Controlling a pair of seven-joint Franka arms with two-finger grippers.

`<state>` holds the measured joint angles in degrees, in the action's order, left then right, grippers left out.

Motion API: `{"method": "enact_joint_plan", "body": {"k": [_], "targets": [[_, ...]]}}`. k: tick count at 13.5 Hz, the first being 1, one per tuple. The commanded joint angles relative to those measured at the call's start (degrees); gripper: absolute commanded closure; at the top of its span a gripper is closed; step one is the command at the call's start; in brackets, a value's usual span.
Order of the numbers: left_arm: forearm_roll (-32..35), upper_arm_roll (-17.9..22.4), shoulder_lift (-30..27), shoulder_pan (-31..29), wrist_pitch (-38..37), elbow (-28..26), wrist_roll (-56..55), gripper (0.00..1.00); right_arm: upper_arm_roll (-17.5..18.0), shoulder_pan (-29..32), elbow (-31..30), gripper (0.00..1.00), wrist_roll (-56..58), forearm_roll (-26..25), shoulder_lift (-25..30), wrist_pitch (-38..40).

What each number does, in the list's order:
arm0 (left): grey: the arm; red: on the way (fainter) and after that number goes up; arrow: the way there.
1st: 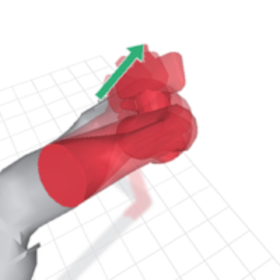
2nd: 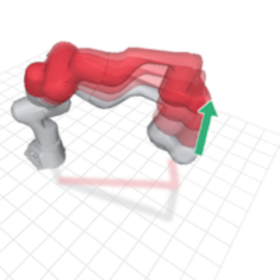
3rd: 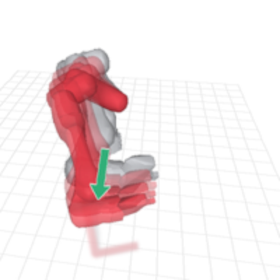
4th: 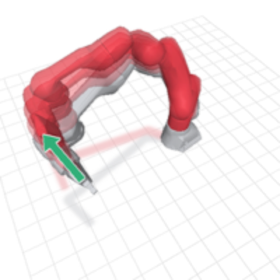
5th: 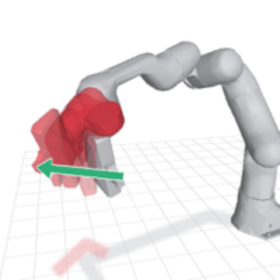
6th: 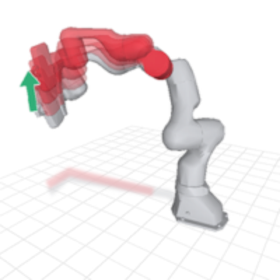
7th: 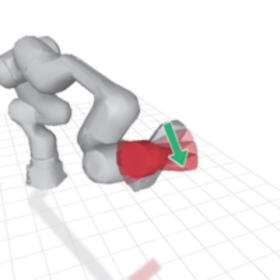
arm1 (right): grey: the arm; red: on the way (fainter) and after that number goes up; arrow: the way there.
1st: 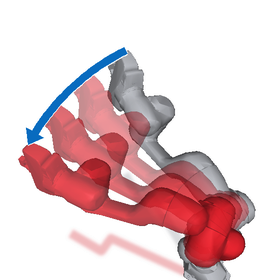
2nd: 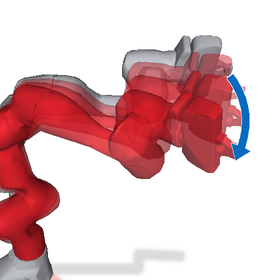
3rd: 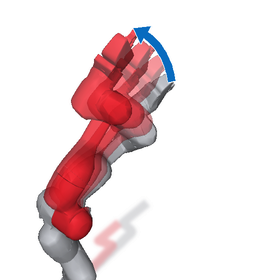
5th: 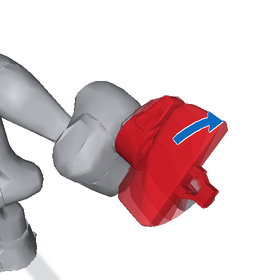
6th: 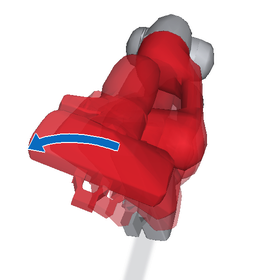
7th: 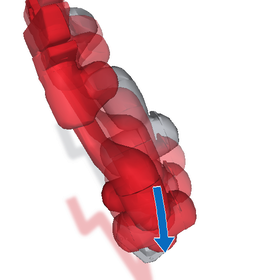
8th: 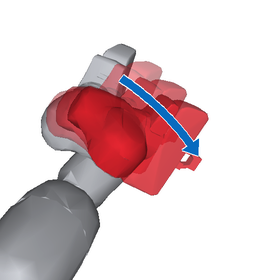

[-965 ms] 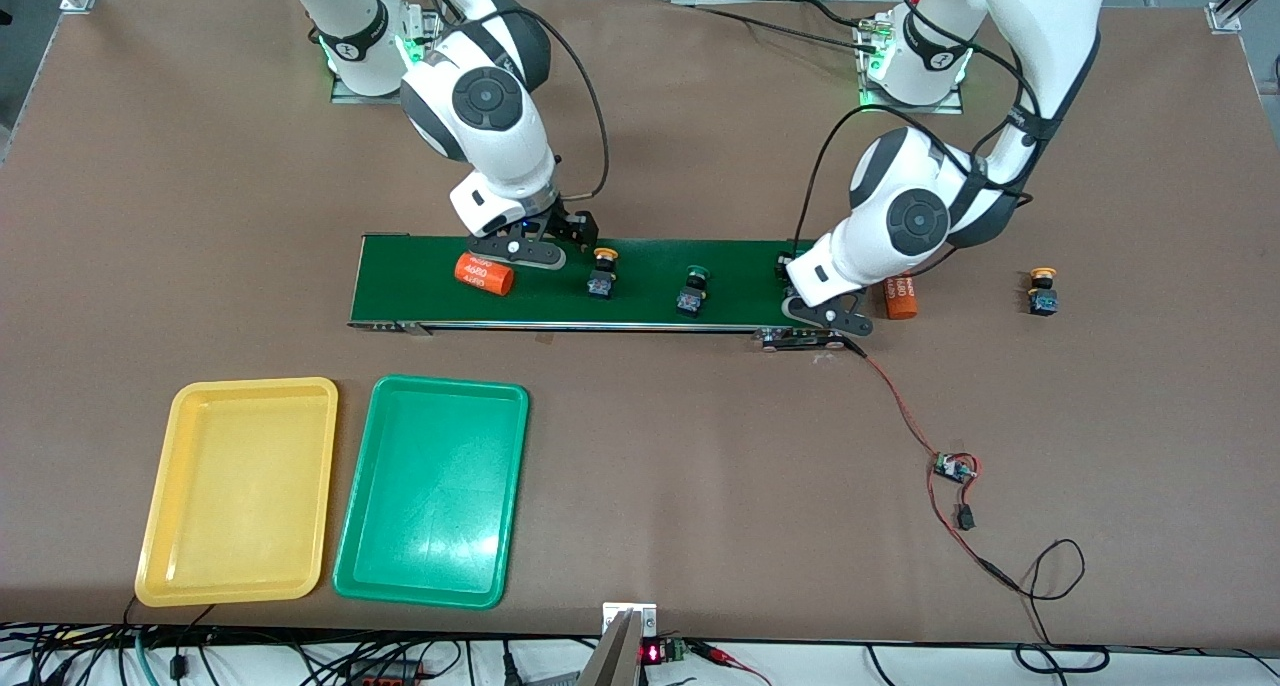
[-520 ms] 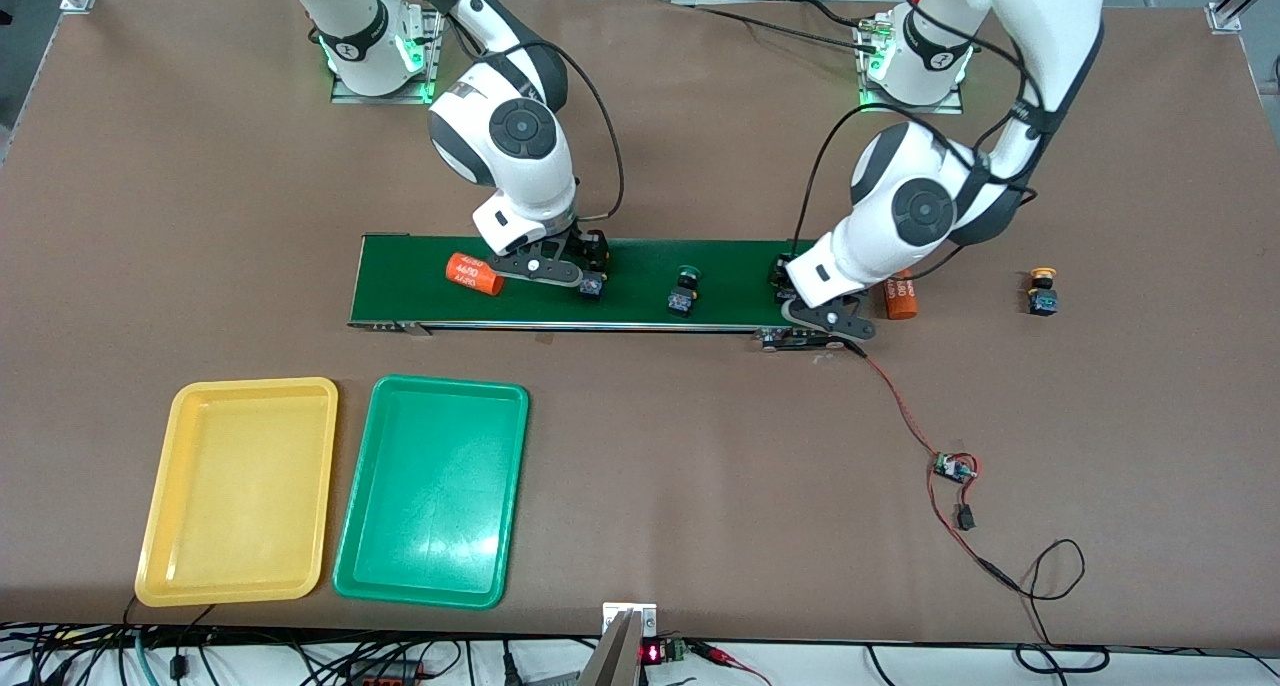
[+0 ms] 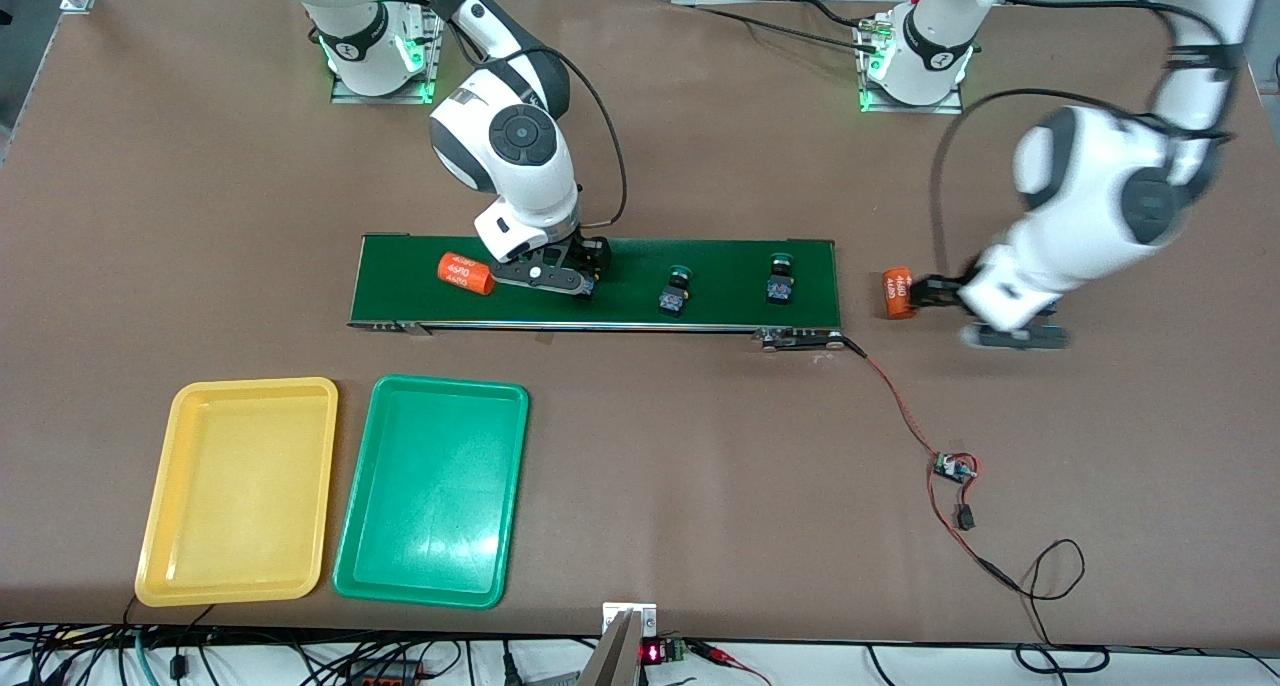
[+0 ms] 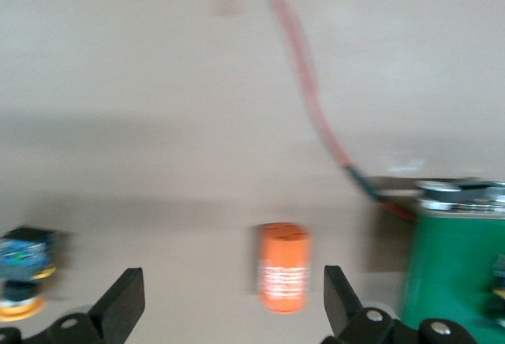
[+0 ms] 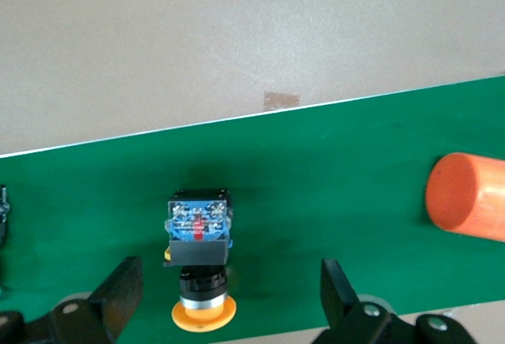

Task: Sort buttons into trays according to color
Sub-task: 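Grasp the orange button with the right gripper while the left gripper reaches buttons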

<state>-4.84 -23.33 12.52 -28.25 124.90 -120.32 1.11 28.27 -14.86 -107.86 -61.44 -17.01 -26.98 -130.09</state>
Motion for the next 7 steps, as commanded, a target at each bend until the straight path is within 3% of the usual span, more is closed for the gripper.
{"method": "enact_joint_plan", "body": {"k": [1,5,7], "targets": [[1.9,-1.0,2.2,-4.7,0.2,-1.5,4.5,0.0,-0.3,-0.9,1.7,0.0,-1.6,-1.7,-2.2,0.8],[12.5,-1.0,3.0,-8.5,0.3,-4.7,6.1,0.0,-0.4,-0.7,1.7,0.0,-1.3,-2.7,-3.3,0.7],[17.4,-1.0,3.7,-9.6,0.5,-4.7,6.1,0.0,-1.1,-0.7,1.7,0.12,-0.9,-3.8,-3.4,0.7]]}}
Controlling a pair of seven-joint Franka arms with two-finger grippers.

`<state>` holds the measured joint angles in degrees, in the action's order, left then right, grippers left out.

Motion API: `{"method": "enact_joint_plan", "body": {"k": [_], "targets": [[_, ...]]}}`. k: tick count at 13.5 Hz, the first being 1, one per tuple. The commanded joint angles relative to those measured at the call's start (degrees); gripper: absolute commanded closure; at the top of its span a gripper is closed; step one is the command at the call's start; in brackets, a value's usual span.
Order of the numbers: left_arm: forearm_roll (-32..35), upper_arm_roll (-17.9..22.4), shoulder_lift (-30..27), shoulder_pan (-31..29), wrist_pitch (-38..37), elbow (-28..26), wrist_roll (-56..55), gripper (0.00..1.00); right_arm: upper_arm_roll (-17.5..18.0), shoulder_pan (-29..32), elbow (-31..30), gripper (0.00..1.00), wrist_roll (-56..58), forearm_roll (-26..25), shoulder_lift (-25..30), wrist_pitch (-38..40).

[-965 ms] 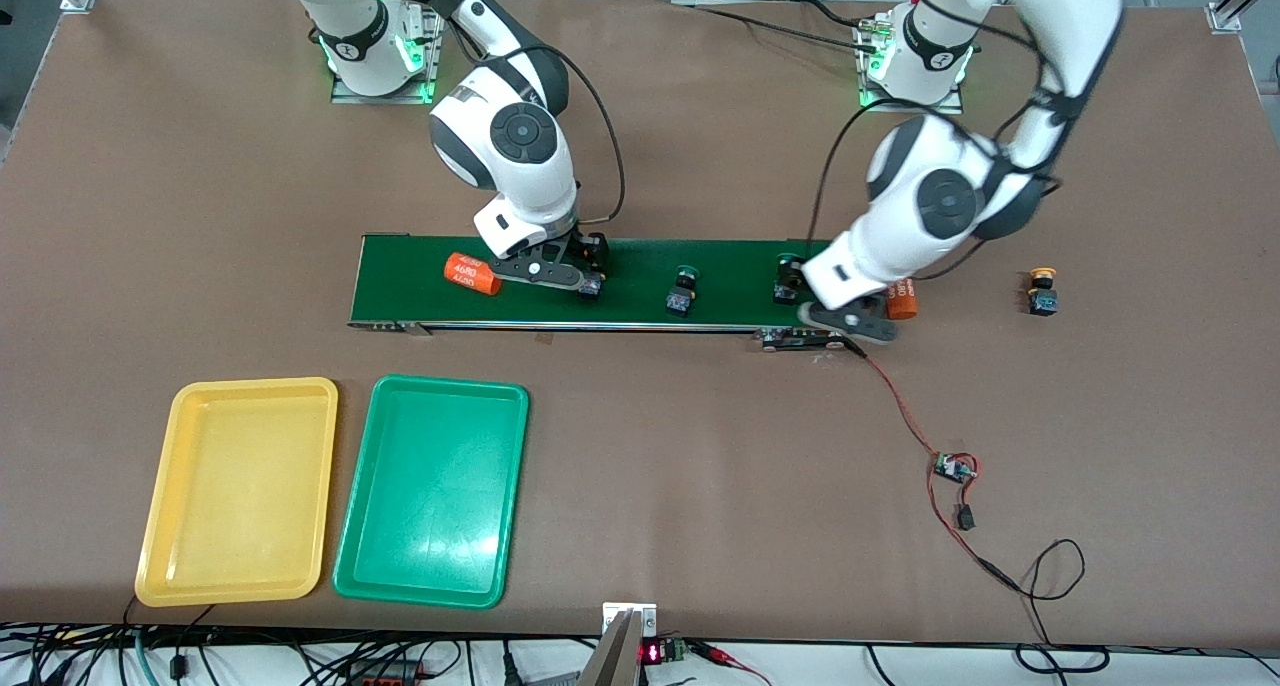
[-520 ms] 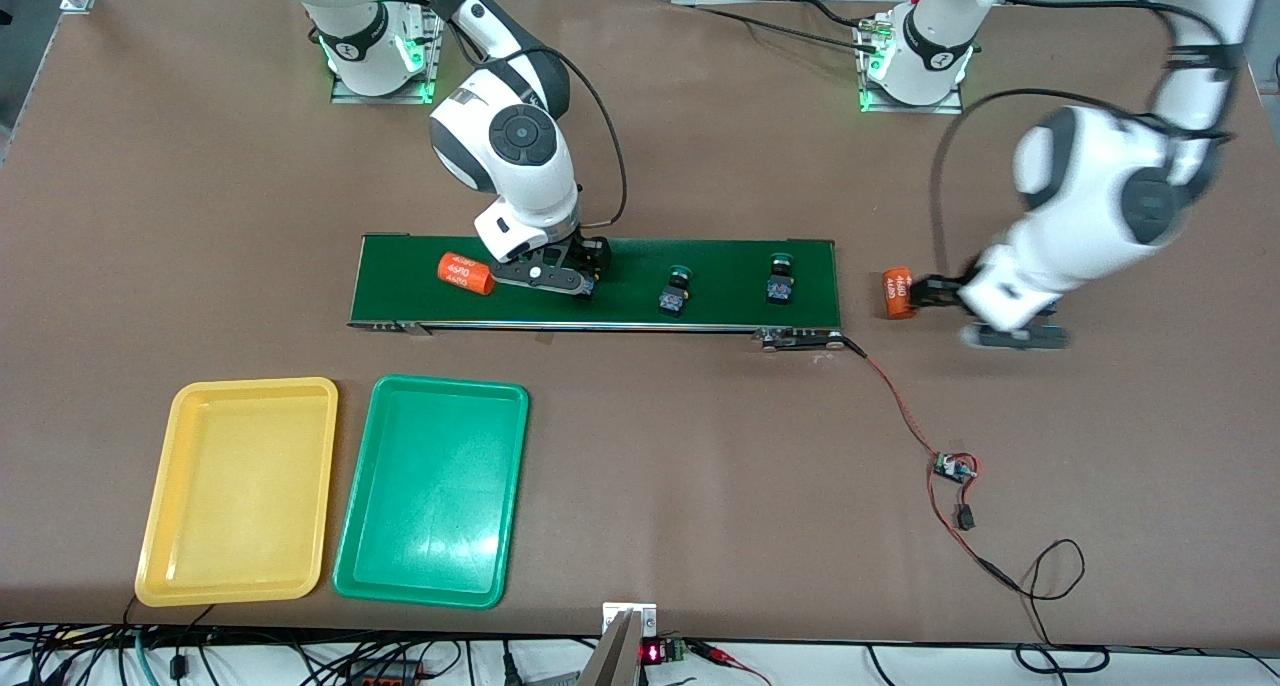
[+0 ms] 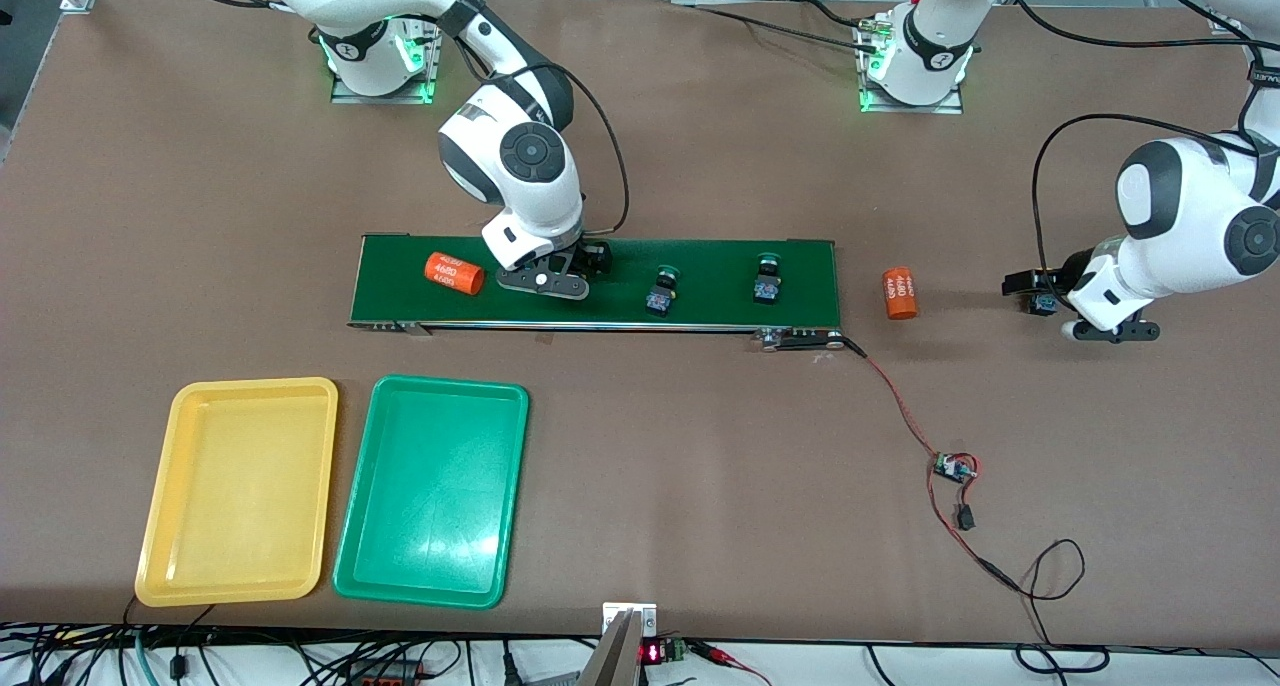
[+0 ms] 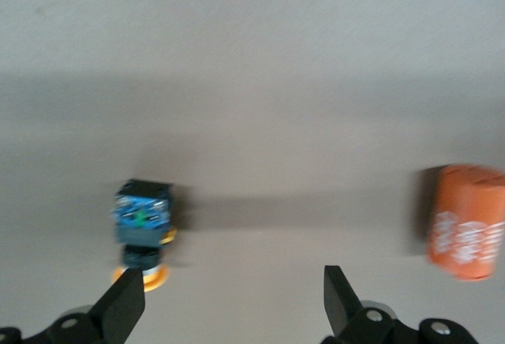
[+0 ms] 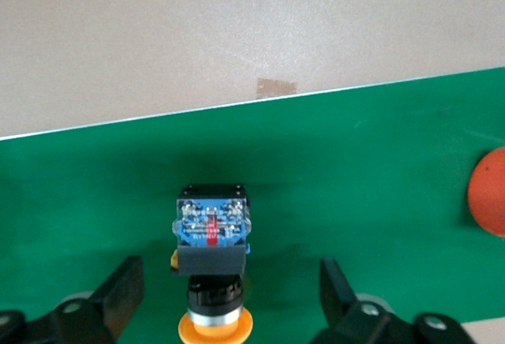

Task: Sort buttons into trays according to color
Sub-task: 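Grasp the orange button with the right gripper while the left gripper reaches buttons, then carry the button to the yellow tray while the left gripper grasps a button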

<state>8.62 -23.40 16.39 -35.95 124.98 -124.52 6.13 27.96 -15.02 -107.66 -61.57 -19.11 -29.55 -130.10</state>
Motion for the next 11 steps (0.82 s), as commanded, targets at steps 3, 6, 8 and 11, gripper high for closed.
{"method": "enact_joint_plan", "body": {"k": [3,6,8,11], "targets": [[7.5,-0.9,1.8,-3.0,1.0,-0.3,1.1,0.0,-1.2,-0.5,1.4,0.35,-0.4,-1.8,-0.9,0.7],[9.7,-0.9,4.3,-5.0,2.0,-0.1,1.1,0.0,-1.8,-0.4,1.4,0.52,1.0,-1.8,-0.9,0.8],[9.7,-0.9,5.8,-6.4,2.9,-0.1,1.3,0.0,-1.9,0.1,1.6,0.67,2.0,-1.7,-0.9,0.7],[11.1,-0.9,7.9,-7.6,2.9,-0.3,1.3,0.0,-3.3,1.5,4.5,0.76,4.5,-0.8,0.6,4.2]]}}
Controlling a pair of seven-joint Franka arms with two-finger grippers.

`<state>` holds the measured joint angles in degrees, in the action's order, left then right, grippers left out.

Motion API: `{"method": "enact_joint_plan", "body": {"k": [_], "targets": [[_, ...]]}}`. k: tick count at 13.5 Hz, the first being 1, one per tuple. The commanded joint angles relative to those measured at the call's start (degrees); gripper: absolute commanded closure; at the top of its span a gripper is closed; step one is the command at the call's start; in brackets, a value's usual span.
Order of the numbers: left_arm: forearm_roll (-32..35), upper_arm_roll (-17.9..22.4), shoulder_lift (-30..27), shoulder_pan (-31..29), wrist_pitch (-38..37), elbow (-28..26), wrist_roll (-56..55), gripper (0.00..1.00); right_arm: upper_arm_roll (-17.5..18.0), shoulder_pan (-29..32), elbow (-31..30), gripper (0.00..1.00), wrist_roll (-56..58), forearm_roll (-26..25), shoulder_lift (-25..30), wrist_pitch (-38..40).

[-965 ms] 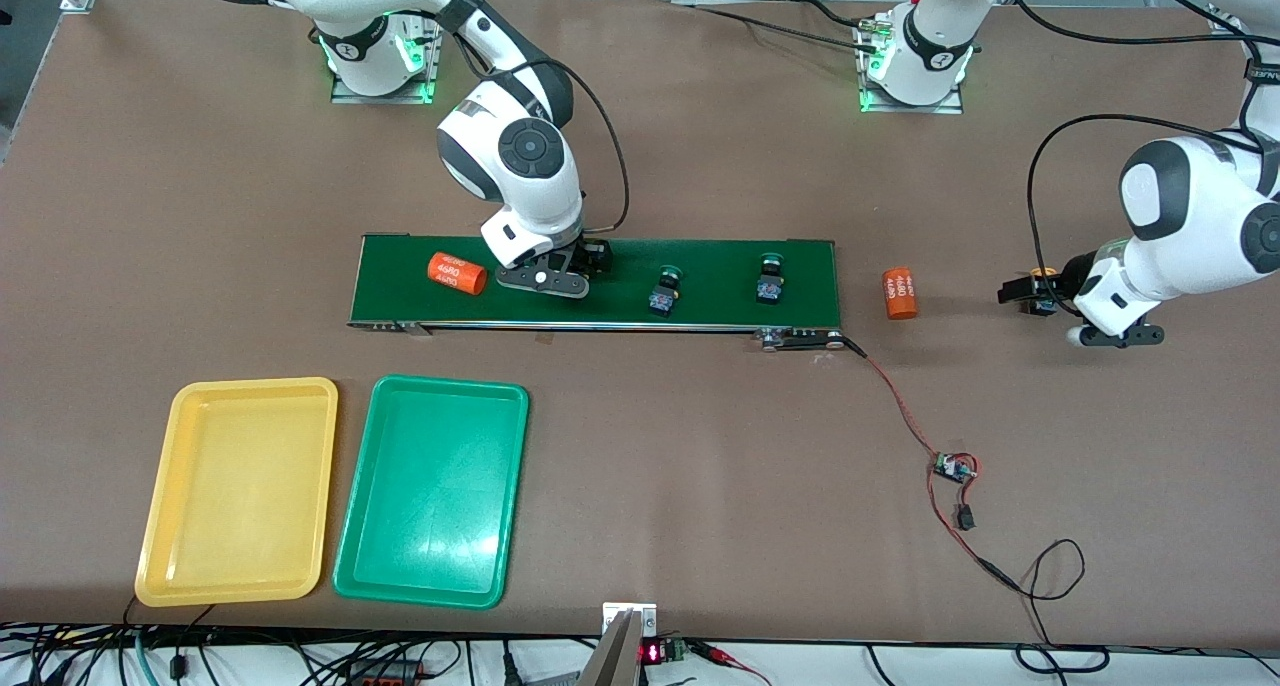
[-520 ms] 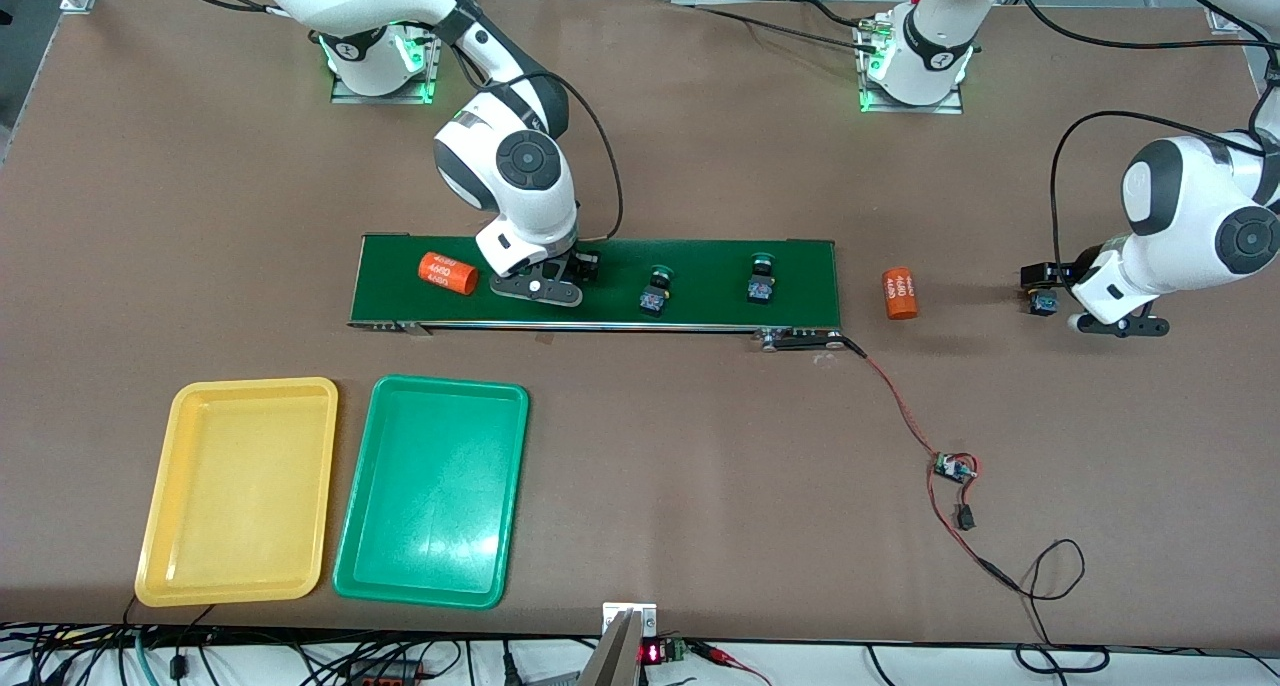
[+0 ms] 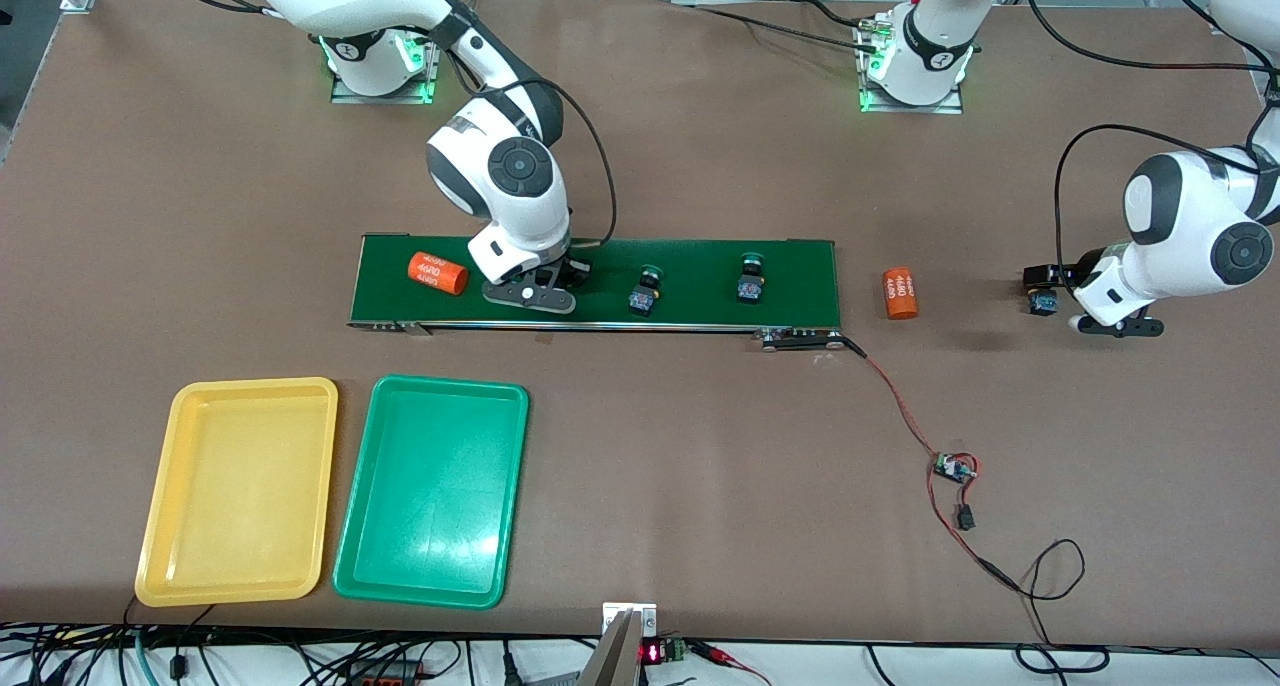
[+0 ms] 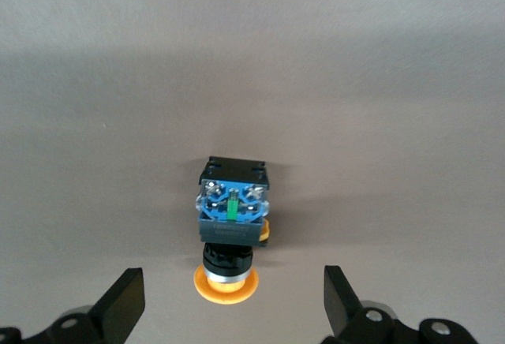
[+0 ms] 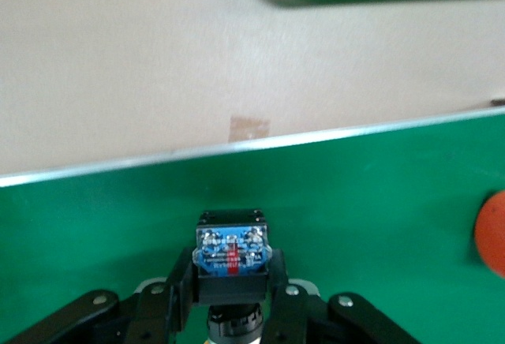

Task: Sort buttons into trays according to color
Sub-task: 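Carry the button to the yellow tray while the left gripper grasps a button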

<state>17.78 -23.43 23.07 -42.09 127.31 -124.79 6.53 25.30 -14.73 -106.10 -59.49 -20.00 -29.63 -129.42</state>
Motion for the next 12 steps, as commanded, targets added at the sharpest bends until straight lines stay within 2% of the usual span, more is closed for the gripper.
{"method": "enact_joint_plan", "body": {"k": [1,2,3,5,8,10,11,12], "targets": [[2.3,-0.9,1.5,-1.7,0.7,0.1,0.9,0.0,-0.7,2.2,5.2,0.77,5.1,0.3,1.3,7.0],[2.3,-0.9,1.9,-1.7,0.7,0.2,0.8,0.0,-1.2,3.5,7.6,0.77,8.7,1.3,1.8,10.4],[2.3,-0.9,2.0,-1.7,0.7,0.2,0.8,0.0,-2.8,4.3,10.9,0.78,14.0,4.3,2.2,13.6],[2.4,-0.9,2.6,-1.6,2.7,0.2,0.8,0.0,-7.0,5.4,15.5,0.77,23.9,9.5,3.3,18.6],[5.1,-0.9,4.1,-1.9,5.3,0.3,0.8,0.0,-13.1,6.5,17.7,0.77,31.9,9.2,4.9,23.0],[5.4,-0.9,4.3,-1.9,6.5,0.3,0.7,0.01,-16.3,8.1,17.7,0.77,38.5,9.7,5.5,23.0],[5.4,-0.9,4.3,-1.9,6.5,0.4,0.7,0.12,-17.7,9.4,17.7,0.77,42.8,9.9,5.6,23.0],[5.4,-1.0,4.2,-1.9,6.5,0.3,0.6,0.34,-18.4,11.1,17.7,0.77,46.4,10.1,5.6,22.8]]}}
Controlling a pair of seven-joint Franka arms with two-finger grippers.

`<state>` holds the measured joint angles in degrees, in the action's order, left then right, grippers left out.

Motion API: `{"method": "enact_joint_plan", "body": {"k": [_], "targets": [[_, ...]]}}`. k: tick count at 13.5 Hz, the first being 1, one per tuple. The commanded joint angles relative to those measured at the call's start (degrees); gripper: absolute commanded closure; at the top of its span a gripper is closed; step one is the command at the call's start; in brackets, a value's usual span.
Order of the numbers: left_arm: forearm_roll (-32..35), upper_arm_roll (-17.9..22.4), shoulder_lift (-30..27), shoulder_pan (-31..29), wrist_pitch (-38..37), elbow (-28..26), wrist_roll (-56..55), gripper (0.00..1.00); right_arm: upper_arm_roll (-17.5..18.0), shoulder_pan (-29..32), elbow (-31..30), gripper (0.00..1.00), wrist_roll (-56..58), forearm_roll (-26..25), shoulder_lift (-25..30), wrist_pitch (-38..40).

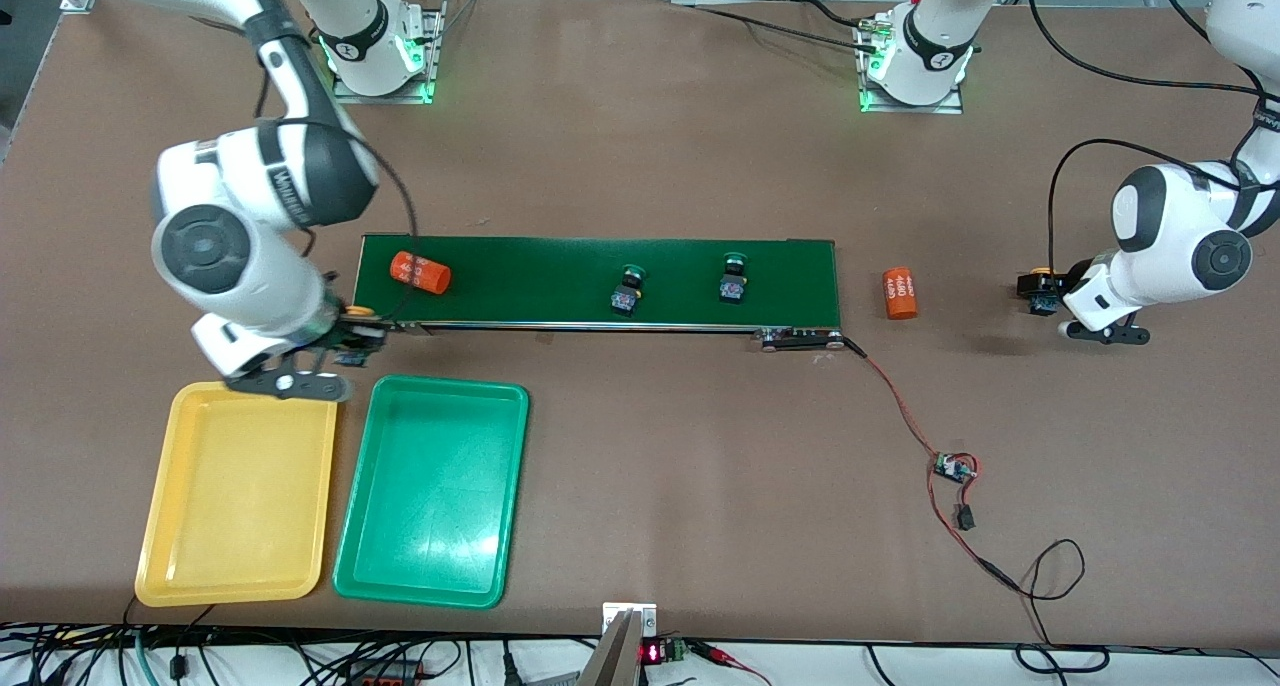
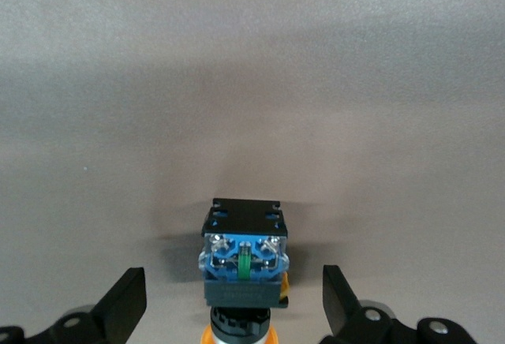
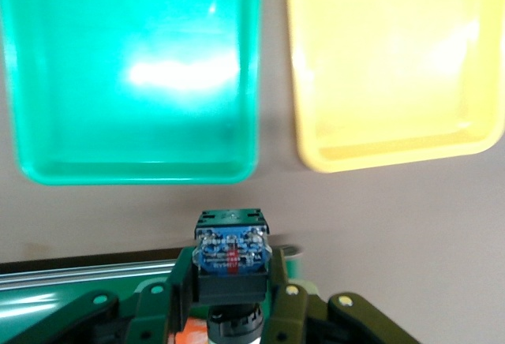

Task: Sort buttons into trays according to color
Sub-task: 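Carry the button to the yellow tray while the left gripper grasps a button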

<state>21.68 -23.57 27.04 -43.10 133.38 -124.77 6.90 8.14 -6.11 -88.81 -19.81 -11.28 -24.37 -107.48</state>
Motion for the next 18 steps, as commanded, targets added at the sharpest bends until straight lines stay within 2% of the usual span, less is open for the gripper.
{"method": "enact_joint_plan", "body": {"k": [1,2,3,6,9,11,13,16,18], "targets": [[1.5,-0.8,0.1,-0.9,0.2,0.3,0.3,0.57,-1.3,4.9,0.4,0.77,9.8,1.4,0.3,0.4],[1.6,-0.9,-0.1,-0.9,0.0,0.3,0.4,0.85,-1.3,7.2,0.4,0.77,13.1,1.3,-0.1,0.1],[1.6,-0.9,-0.6,-0.9,-0.1,0.3,0.5,1.0,-1.2,9.3,0.4,0.77,17.2,1.3,-0.8,-0.9],[1.2,-2.8,-2.9,-0.1,-0.3,2.1,0.6,1.0,-1.2,14.6,0.3,0.77,26.9,1.2,-4.1,-9.0],[0.9,-7.8,-5.9,0.0,-0.8,2.8,0.5,1.0,-1.2,18.7,0.5,0.77,30.6,0.6,-10.0,-19.0],[0.7,-11.6,-6.7,2.5,-1.2,3.8,0.1,1.0,-1.2,20.3,0.7,0.77,33.1,0.6,-12.8,-24.3],[-0.1,-12.8,-6.8,7.6,-1.3,4.4,-1.5,1.0,-1.3,21.4,2.1,0.77,35.6,0.6,-15.7,-27.7],[-7.6,-12.7,-8.2,17.5,-2.4,4.6,-7.4,1.0,-1.3,22.2,3.4,0.77,36.7,0.6,-18.1,-30.3],[-10.2,-12.7,-9.2,22.5,-3.5,4.6,-13.5,1.0,-1.3,22.6,3.4,0.76,37.3,0.6,-19.3,-32.5]]}}
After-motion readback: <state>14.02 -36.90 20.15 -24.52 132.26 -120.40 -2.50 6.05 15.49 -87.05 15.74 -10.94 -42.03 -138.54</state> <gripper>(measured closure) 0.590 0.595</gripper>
